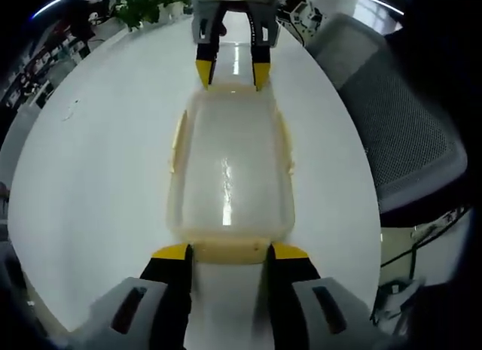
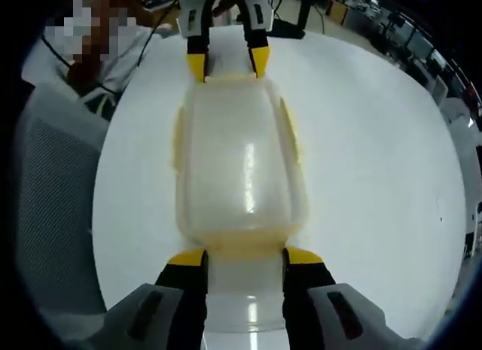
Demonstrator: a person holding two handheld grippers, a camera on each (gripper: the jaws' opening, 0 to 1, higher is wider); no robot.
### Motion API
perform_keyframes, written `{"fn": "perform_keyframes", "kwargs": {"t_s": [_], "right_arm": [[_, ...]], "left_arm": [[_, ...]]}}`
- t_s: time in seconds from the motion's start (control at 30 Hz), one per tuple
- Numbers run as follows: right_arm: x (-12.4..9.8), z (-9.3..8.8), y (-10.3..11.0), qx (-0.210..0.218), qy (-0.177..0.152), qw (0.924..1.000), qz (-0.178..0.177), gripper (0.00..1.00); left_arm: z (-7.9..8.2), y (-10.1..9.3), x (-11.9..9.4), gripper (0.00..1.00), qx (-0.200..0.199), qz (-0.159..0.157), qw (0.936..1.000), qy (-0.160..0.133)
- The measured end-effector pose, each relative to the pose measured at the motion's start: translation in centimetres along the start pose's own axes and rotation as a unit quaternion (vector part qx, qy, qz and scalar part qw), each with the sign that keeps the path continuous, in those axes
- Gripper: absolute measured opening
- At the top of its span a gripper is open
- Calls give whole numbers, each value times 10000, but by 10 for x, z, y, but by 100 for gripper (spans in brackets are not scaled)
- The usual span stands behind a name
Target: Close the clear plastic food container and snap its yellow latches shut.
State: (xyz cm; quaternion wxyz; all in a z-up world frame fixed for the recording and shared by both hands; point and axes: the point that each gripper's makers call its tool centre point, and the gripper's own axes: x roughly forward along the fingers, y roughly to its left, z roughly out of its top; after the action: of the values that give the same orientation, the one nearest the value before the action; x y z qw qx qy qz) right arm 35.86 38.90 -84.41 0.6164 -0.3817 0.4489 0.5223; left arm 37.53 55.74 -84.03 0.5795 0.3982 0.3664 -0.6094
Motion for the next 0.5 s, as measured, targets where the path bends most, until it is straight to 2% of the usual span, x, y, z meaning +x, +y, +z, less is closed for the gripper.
{"fn": "perform_keyframes", "kwargs": {"t_s": [0.07, 0.2, 0.5], "right_arm": [[0, 0, 0, 2, -1, 10000, 0, 38], [1, -1, 0, 12, 44, 10000, -6, 38], [2, 0, 2, -29, 230, 9997, -3, 38]], "left_arm": [[0, 0, 0, 38, -39, 9, 9999, -137], [1, 0, 0, 38, -40, 9, 9998, -203], [3, -1, 3, 39, 26, -31, 9996, 271]]}}
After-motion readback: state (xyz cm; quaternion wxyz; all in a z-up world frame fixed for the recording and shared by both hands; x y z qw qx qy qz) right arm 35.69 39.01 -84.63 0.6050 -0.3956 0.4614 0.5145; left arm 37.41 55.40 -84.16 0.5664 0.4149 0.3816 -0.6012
